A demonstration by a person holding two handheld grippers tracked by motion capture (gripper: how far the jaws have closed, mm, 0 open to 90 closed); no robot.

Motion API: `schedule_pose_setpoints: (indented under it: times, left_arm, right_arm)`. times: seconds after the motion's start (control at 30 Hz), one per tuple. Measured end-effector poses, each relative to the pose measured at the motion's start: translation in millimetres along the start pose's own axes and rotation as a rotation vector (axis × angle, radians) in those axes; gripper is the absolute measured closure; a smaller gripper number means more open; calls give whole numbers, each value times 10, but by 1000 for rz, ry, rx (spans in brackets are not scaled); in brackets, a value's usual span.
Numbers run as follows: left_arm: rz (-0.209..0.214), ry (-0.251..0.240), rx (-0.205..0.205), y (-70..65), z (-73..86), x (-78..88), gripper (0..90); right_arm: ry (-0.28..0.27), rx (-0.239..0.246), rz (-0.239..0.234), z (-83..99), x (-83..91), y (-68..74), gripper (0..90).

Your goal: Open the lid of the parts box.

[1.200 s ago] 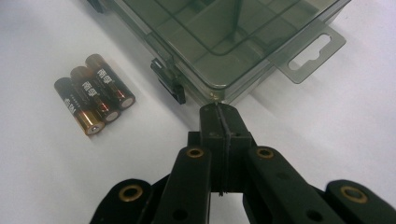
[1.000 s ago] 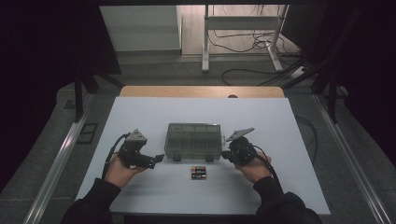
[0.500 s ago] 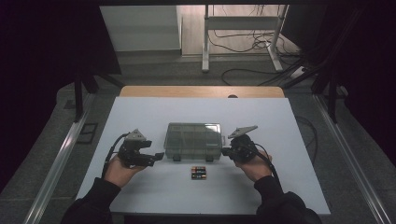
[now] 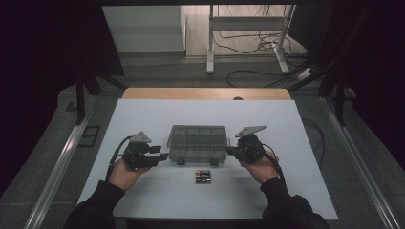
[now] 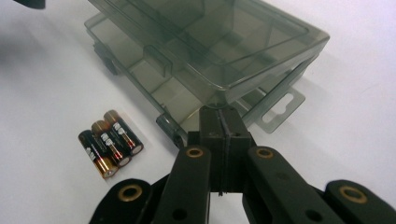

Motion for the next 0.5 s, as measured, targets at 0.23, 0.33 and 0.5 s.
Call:
schedule_pose_setpoints:
  times: [0.23,0.33,0.5]
  left_arm:
    - [36,-3,-13,-55,-29,-15,709]
    - [52,-6,-14,-71,-39,-21,756]
    - [71,-5,-31,-111,-65,-57,825]
  right_arm:
    - [-26,2,3,-74,35,-24,888]
    - [-32,3,5,-93,40,-31,888]
    - [-44,8,10,-141,39,-47,888]
Point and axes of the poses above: each handheld gripper's, and its own axes: x roughly backward along the jaws, z roughly out of its underside, y roughly to its left, the point moved 8 cm from there along -x, roughly forward along the jaws
